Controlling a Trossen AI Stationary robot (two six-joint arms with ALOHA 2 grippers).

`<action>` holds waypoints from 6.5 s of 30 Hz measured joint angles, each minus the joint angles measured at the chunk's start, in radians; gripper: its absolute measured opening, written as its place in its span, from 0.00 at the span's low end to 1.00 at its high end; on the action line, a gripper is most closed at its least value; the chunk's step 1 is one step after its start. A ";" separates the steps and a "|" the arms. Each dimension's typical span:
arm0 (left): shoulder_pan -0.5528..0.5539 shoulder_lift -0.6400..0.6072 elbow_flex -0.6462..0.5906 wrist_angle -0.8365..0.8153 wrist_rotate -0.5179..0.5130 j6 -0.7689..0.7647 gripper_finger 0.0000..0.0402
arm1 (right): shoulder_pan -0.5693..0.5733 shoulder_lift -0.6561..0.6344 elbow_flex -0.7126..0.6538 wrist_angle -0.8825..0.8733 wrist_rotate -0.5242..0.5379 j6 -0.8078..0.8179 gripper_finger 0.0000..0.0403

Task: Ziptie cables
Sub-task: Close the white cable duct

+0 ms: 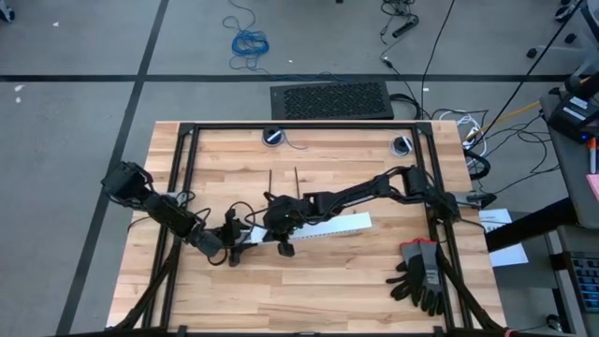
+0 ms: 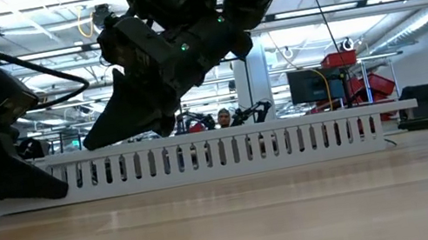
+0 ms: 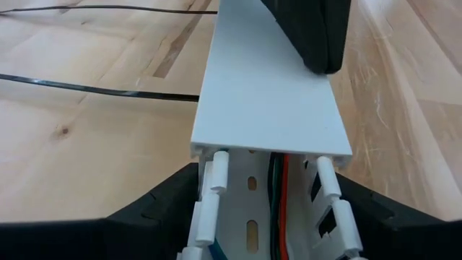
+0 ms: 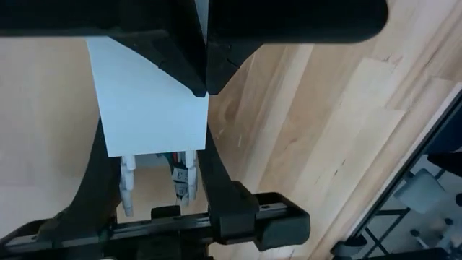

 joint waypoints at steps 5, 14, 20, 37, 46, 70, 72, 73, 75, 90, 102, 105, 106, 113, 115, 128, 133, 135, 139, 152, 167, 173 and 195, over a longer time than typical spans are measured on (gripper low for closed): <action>0.000 0.000 0.000 0.002 0.000 0.000 0.57 | -0.002 0.010 -0.002 0.042 -0.004 0.000 0.00; 0.025 0.001 0.016 -0.004 0.020 0.041 0.58 | -0.001 0.020 -0.002 0.074 -0.004 -0.004 0.00; 0.035 0.001 0.026 0.016 0.022 0.084 0.68 | 0.010 -0.023 -0.007 0.047 0.023 -0.026 0.00; 0.033 -0.131 0.081 -0.206 0.090 0.088 0.81 | 0.056 -0.154 -0.005 -0.167 0.087 -0.080 0.00; -0.028 -0.258 0.052 -0.351 0.063 -0.011 0.81 | 0.055 -0.154 -0.005 -0.164 0.087 -0.083 0.00; -0.112 0.087 0.032 0.055 -0.153 0.007 0.77 | 0.055 -0.156 -0.003 -0.161 0.086 -0.060 0.00; -0.121 0.127 0.032 0.090 -0.164 0.007 0.75 | 0.055 -0.156 -0.003 -0.164 0.086 -0.059 0.00; -0.127 0.146 0.032 0.105 -0.172 0.002 0.75 | 0.055 -0.156 -0.003 -0.165 0.086 -0.053 0.00; -0.141 0.179 0.032 0.132 -0.201 -0.009 0.74 | 0.055 -0.156 -0.003 -0.166 0.086 -0.052 0.00; -0.176 0.235 0.032 0.223 -0.332 -0.011 0.74 | 0.055 -0.157 -0.003 -0.161 0.085 -0.045 0.00; -0.176 0.254 0.033 0.232 -0.335 -0.010 0.57 | 0.053 -0.156 -0.003 -0.160 0.086 -0.048 0.00; -0.176 0.276 0.038 0.236 -0.333 -0.011 0.57 | 0.037 -0.142 -0.002 -0.157 0.085 -0.064 0.00; -0.176 0.283 0.042 0.236 -0.334 -0.011 0.57 | 0.028 -0.131 -0.002 -0.154 0.085 -0.072 0.00; -0.175 0.294 0.054 0.230 -0.331 -0.011 0.58 | -0.029 -0.112 -0.002 -0.154 0.083 -0.099 0.00; -0.175 0.294 0.054 0.229 -0.329 -0.011 0.58 | -0.036 -0.097 -0.002 -0.149 0.078 -0.099 0.00; -0.160 0.294 0.053 0.215 -0.297 -0.011 0.58 | -0.034 -0.016 0.000 -0.001 0.022 -0.064 0.00; -0.151 0.294 0.053 0.216 -0.287 -0.010 0.58 | -0.028 0.011 0.000 0.076 0.022 -0.052 0.00; -0.149 0.294 0.052 0.217 -0.285 -0.010 0.58 | -0.026 0.024 0.001 0.100 0.021 -0.048 0.00; -0.147 0.294 0.052 0.216 -0.284 -0.010 0.58 | -0.024 0.034 0.001 0.095 0.024 -0.043 0.00; -0.103 0.293 0.052 0.155 -0.225 -0.109 0.77 | -0.017 0.065 0.000 0.183 0.009 -0.029 0.00; -0.234 0.194 0.049 0.038 -0.327 -0.119 0.75 | -0.042 0.058 0.000 0.147 -0.013 0.019 0.00; -0.273 0.193 0.049 0.006 -0.375 -0.183 0.75 | -0.053 0.058 -0.001 0.141 -0.017 0.019 0.00; -0.302 0.190 0.052 -0.007 -0.465 -0.249 0.58 | -0.044 -0.009 -0.013 0.131 -0.069 0.080 0.00</action>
